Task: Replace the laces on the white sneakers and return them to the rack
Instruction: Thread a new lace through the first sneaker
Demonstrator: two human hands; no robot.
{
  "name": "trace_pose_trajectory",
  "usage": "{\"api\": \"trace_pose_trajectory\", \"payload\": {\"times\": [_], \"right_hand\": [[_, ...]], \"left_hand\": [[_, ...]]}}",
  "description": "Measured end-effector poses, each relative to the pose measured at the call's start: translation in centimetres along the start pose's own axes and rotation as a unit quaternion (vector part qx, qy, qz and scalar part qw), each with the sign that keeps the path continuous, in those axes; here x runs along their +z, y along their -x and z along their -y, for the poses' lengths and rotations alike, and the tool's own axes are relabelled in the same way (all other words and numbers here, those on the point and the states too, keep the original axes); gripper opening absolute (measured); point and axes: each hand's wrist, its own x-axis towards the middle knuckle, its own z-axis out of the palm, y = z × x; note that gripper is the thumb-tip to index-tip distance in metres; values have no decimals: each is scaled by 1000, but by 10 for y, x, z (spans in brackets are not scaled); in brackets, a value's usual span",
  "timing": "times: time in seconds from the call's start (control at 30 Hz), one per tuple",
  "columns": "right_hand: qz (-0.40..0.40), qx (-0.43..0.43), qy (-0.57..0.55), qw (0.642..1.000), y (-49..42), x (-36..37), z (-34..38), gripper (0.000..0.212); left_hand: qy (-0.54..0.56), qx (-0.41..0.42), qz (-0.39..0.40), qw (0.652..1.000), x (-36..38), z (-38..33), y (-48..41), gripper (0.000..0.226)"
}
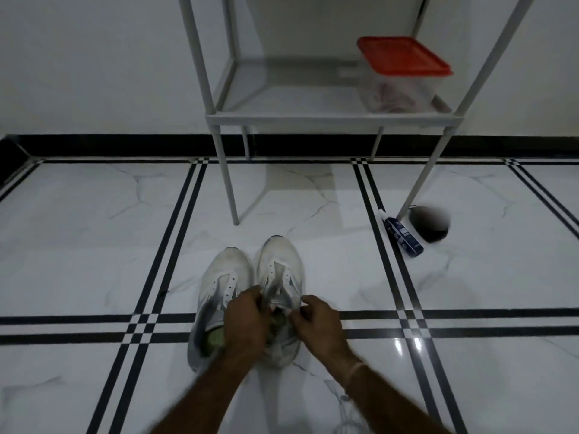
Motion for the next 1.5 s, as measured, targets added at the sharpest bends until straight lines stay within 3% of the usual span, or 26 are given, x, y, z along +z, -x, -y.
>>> {"api": "trace_pose_trajectory", "payload": {"times": [0.1,0.17,0.27,0.43,0.53,0.63,0.73,0.83,0.9,1.0,1.13,1.3,1.4,1.5], "right_hand": [[-50,46,-46,997,-6,-31,-24,34],[-75,86,-77,990,-10,-54,-44,41],[-93,105,-86,986,-10,-78,-56,21],[-116,104,-75,985,-13,-82,-62,25],[-171,32,11,985,-2,-73,-43,47],[-222,-143,117,957,13,-47,-6,50],[-132,-242,143,951,22,-3,23,45],[76,-107,20,991,27,47,34,49],[133,-25,-13,991,26,66,31,58],[125,-15,-23,992,24,63,20,60],[90,9,-120,989,10,36,7,44],[48,37,-85,995,5,2,-12,28],[45,58,-13,997,12,-6,-30,44],[46,67,-28,996,10,-6,-34,46]], "left_hand": [[66,27,25,997,19,-15,3,24],[110,44,44,992,36,-28,5,15],[136,75,52,987,59,-47,5,28],[145,87,90,981,59,-53,-2,40],[127,102,49,985,33,-36,-2,50],[45,96,-96,990,-7,-7,2,51],[-33,5,-149,988,-39,30,3,72],[17,-109,-91,990,-59,68,4,93],[57,-130,-70,987,-66,82,10,70],[47,-91,-57,993,-57,86,18,41],[80,-48,-62,994,-27,65,17,33],[44,3,-25,999,3,46,15,17],[40,4,-6,999,10,55,22,27],[43,2,-14,999,15,55,22,33]]}}
